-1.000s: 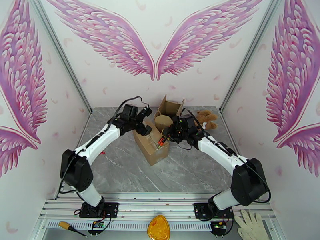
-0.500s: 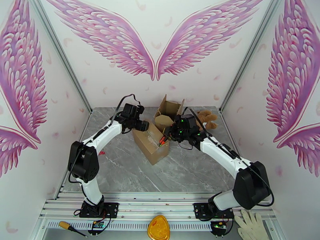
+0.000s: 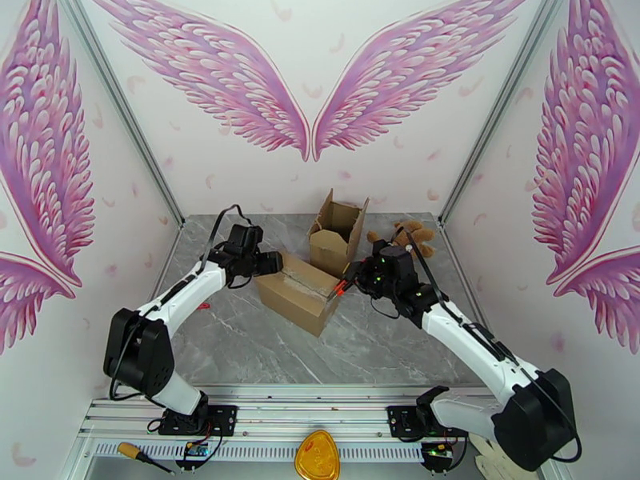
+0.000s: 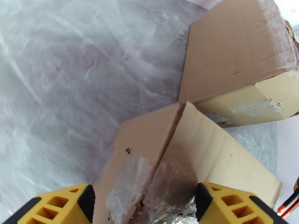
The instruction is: Unpack the express box
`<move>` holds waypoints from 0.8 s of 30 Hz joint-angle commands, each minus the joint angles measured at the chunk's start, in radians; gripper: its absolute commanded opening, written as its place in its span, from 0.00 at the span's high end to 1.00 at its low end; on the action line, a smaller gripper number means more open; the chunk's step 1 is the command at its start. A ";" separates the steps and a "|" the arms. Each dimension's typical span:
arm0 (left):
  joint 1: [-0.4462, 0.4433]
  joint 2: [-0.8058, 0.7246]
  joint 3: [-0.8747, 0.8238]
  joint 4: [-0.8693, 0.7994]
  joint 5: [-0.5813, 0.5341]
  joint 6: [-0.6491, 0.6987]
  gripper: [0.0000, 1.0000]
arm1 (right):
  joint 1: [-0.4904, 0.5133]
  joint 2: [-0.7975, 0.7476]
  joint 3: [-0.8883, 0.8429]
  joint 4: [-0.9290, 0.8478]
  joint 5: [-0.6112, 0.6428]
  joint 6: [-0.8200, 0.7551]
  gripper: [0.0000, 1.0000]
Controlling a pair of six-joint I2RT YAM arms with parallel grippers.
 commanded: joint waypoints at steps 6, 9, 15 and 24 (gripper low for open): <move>-0.026 -0.151 -0.066 0.021 -0.129 0.129 0.18 | -0.014 -0.048 -0.111 0.207 0.075 0.095 1.00; -0.063 -0.188 -0.027 0.020 -0.146 0.336 0.11 | -0.013 -0.061 -0.125 0.265 0.089 0.103 1.00; -0.177 -0.329 -0.106 0.116 -0.110 0.844 0.02 | -0.008 -0.134 -0.178 0.339 0.146 0.115 1.00; -0.338 -0.381 -0.204 0.068 0.116 1.388 0.01 | 0.018 -0.094 -0.193 0.391 0.156 0.140 1.00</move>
